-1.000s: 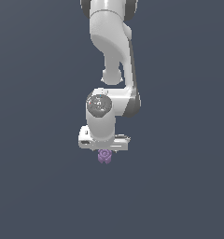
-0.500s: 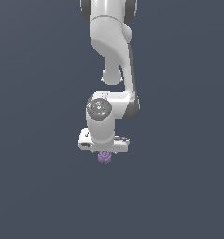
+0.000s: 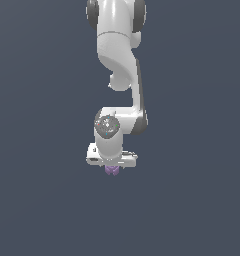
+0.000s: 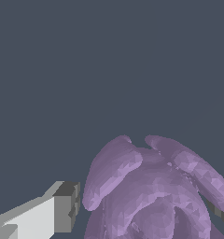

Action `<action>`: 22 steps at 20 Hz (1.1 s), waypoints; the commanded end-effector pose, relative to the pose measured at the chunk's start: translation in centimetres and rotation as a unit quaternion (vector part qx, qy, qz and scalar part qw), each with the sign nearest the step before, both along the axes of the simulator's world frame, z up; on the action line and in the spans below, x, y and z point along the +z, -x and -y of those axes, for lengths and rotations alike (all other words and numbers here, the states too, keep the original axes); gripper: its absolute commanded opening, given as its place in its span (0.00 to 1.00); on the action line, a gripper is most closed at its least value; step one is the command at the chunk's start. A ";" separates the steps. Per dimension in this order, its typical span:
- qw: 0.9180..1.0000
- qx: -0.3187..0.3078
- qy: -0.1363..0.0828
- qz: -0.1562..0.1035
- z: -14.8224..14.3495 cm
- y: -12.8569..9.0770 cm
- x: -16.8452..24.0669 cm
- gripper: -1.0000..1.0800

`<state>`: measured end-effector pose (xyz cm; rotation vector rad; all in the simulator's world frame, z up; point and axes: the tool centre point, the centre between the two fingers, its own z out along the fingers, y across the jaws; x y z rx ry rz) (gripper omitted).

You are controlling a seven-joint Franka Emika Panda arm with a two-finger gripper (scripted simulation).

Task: Pick up the object and move it to a goal position.

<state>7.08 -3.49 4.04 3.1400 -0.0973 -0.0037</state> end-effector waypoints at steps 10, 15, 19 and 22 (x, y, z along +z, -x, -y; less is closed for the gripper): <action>1.000 0.000 0.000 0.001 0.0 -0.1 0.0 0.00; 1.000 0.000 0.000 0.001 -0.2 -0.1 0.3 0.00; 1.000 0.000 0.000 0.001 -1.0 0.0 1.4 0.00; 1.000 0.000 0.000 0.001 -2.0 0.2 2.9 0.00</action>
